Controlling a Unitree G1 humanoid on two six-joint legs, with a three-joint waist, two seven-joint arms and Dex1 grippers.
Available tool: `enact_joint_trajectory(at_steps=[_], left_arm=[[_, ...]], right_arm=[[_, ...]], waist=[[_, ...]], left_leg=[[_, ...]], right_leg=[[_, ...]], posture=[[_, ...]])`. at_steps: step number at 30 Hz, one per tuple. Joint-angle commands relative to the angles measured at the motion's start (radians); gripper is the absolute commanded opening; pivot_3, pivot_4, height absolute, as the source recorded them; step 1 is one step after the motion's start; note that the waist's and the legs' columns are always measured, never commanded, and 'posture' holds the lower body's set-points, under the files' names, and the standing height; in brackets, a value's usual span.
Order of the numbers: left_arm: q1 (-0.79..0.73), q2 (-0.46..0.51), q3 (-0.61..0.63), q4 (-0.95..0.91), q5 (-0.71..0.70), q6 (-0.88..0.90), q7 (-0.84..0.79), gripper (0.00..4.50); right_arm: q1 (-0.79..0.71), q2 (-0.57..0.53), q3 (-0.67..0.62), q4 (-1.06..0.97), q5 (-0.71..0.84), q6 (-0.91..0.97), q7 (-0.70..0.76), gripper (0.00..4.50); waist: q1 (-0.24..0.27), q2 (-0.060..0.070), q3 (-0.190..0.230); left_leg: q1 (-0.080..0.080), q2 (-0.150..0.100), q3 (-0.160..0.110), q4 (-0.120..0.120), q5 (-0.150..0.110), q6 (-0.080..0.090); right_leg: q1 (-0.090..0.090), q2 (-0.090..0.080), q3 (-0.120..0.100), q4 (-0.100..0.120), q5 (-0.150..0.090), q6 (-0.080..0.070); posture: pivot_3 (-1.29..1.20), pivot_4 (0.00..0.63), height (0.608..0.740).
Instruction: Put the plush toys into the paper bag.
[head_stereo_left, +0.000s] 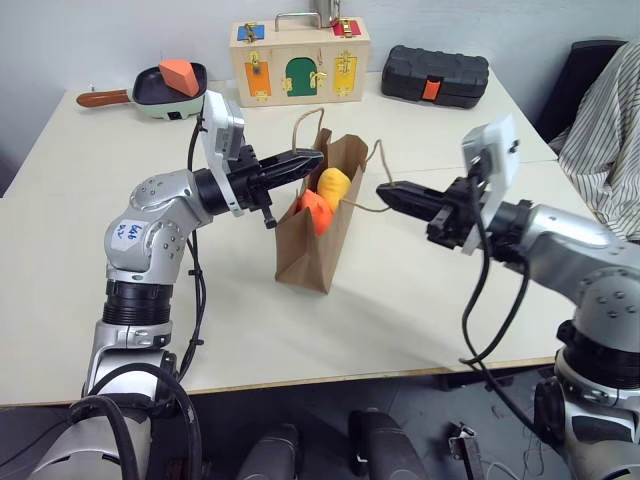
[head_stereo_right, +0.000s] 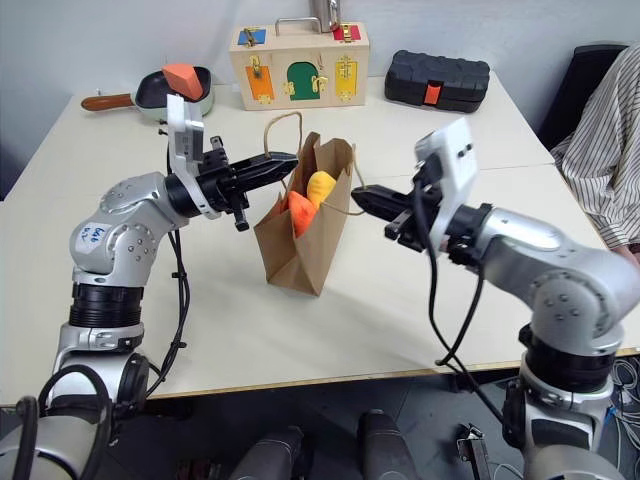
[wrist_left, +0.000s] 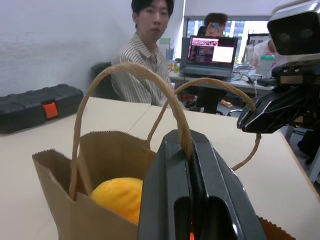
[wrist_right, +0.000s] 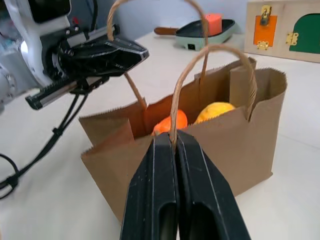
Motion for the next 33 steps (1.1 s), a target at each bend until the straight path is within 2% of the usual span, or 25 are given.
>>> enact_joint_trajectory(at_steps=[1, 4, 7, 14, 15, 19, 20, 23, 27, 30, 33], left_arm=[[0.019, 0.025, 0.038, -0.029, -0.008, -0.005, 0.0, 0.0], [0.037, 0.047, 0.076, -0.084, -0.056, 0.054, 0.017, 0.0], [0.058, 0.071, 0.118, -0.136, -0.11, 0.123, 0.031, 0.63], [0.127, 0.163, 0.252, -0.313, -0.298, 0.321, 0.089, 2.76], [0.15, 0.183, 0.266, -0.347, -0.314, 0.34, 0.097, 3.12], [0.313, 0.26, 0.3, -0.488, -0.329, 0.366, 0.102, 4.34], [0.357, 0.268, 0.292, -0.519, -0.307, 0.35, 0.107, 4.34], [0.443, 0.241, 0.257, -0.556, -0.237, 0.285, 0.16, 4.38], [0.494, 0.146, 0.176, -0.533, -0.137, 0.171, 0.221, 4.38], [0.476, 0.086, 0.132, -0.488, -0.09, 0.114, 0.246, 4.38], [0.462, 0.058, 0.1, -0.477, -0.085, 0.104, 0.242, 4.38]], right_arm=[[0.008, 0.018, 0.024, -0.048, -0.064, -0.141, 0.02, 0.02], [0.021, 0.03, 0.014, -0.032, -0.053, -0.185, 0.038, 0.02], [0.016, 0.028, -0.019, -0.013, -0.002, -0.189, 0.05, 0.65], [0.066, -0.116, -0.141, -0.01, 0.126, -0.188, 0.19, 3.04], [0.082, -0.138, -0.166, -0.001, 0.153, -0.183, 0.213, 3.09], [0.206, -0.241, -0.211, 0.009, 0.184, -0.193, 0.375, 3.09], [0.231, -0.246, -0.197, 0.015, 0.167, -0.207, 0.389, 3.09], [0.275, -0.232, -0.053, 0.034, -0.004, -0.303, 0.389, 2.48], [0.234, -0.137, 0.255, 0.145, -0.333, -0.511, 0.365, 1.06], [0.16, -0.033, 0.383, 0.261, -0.48, -0.609, 0.338, 0.03], [0.107, 0.029, 0.44, 0.341, -0.565, -0.667, 0.334, 0.03]], waist=[[0.0, 0.0, 0.0], [-0.001, 0.0, 0.0], [-0.001, 0.0, 0.0], [0.003, 0.0, 0.0], [0.004, 0.0, 0.0], [0.007, 0.0, 0.0], [0.009, 0.0, 0.0], [0.014, 0.0, 0.0], [0.025, 0.0, 0.0], [0.026, 0.0, 0.0], [0.026, 0.0, 0.0]], left_leg=[[0.0, 0.0, 0.0, 0.0, 0.0, 0.0], [0.0, 0.0, 0.0, 0.0, 0.0, 0.0], [0.0, 0.0, 0.0, 0.0, 0.0, 0.0], [0.0, 0.0, -0.001, -0.001, 0.0, 0.0], [0.0, 0.0, -0.001, -0.001, 0.0, 0.0], [0.001, 0.0, -0.001, -0.002, 0.0, 0.001], [0.001, 0.001, -0.001, -0.002, 0.0, 0.001], [0.003, 0.001, 0.001, -0.002, 0.0, 0.001], [0.004, 0.001, 0.002, -0.001, 0.0, 0.0], [0.003, 0.0, 0.002, 0.0, 0.0, 0.0], [0.002, 0.0, 0.001, 0.0, 0.0, 0.0]], right_leg=[[0.0, 0.0, 0.0, 0.0, 0.0, 0.0], [0.0, 0.0, 0.0, 0.0, 0.0, 0.0], [0.0, 0.0, 0.0, 0.0, 0.0, 0.0], [0.001, 0.0, 0.0, -0.002, 0.0, 0.0], [0.001, 0.0, 0.0, -0.003, 0.0, 0.0], [0.002, 0.0, 0.0, -0.004, 0.0, 0.0], [0.002, 0.0, 0.0, -0.005, 0.0, 0.0], [0.002, 0.0, 0.001, -0.005, 0.0, 0.0], [0.004, 0.0, 0.002, -0.004, 0.0, 0.0], [0.002, 0.0, 0.002, -0.004, 0.0, 0.0], [0.002, 0.0, 0.001, -0.005, 0.0, 0.0]], posture=[[0.0, 0.15, 0.74], [0.0, 0.15, 0.74], [0.0, 0.15, 0.74], [0.0, 0.15, 0.74], [0.0, 0.15, 0.74], [0.0, 0.15, 0.74], [0.0, 0.15, 0.74], [0.0, 0.15, 0.74], [0.0, 0.15, 0.74], [0.0, 0.15, 0.74], [0.0, 0.15, 0.74]])
